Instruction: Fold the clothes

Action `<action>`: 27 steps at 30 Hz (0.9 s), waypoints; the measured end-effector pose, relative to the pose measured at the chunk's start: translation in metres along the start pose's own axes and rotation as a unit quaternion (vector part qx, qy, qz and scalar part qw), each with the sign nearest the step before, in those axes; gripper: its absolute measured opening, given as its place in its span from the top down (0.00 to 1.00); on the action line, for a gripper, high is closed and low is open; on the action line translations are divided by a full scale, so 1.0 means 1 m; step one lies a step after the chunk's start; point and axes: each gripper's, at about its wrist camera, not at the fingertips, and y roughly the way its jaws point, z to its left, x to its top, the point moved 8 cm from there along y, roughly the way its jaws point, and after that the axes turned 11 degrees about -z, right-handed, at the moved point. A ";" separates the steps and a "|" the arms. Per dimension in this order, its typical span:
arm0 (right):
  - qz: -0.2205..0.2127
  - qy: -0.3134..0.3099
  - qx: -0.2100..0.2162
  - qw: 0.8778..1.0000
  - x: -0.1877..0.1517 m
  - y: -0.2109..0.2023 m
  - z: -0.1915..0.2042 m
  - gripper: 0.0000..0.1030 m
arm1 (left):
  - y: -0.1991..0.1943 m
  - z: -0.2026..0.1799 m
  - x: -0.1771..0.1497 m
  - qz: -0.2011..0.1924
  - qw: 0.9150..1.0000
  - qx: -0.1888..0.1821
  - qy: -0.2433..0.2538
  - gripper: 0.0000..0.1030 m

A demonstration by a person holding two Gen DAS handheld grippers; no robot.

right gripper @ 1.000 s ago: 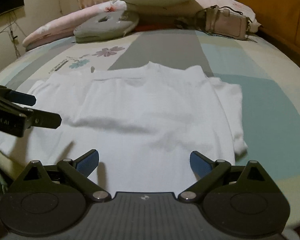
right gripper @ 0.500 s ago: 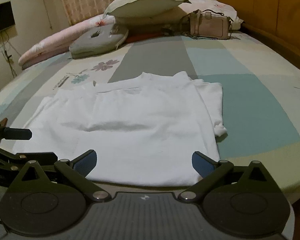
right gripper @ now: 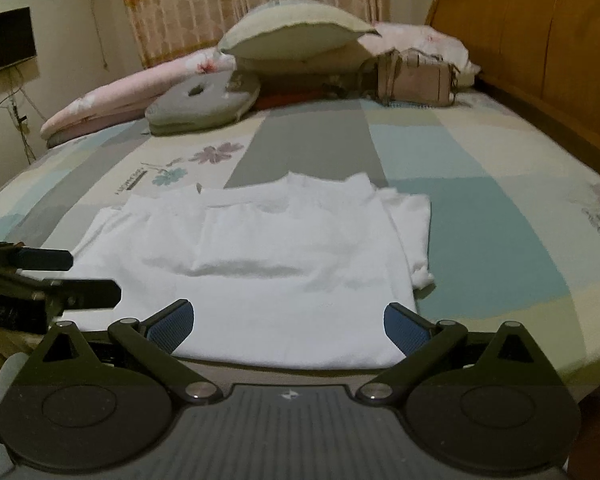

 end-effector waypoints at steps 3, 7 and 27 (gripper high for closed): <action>-0.001 -0.006 0.001 1.000 0.002 -0.002 0.002 0.00 | -0.002 0.012 0.002 -0.011 1.000 -0.003 -0.028 0.04; 0.010 -0.007 0.008 1.000 -0.001 0.010 0.008 0.00 | 0.001 0.034 -0.003 -0.008 0.998 0.005 -0.056 0.04; 0.065 -0.034 0.040 0.996 -0.023 0.079 0.022 0.00 | 0.054 0.088 -0.003 0.014 0.995 0.009 -0.099 0.04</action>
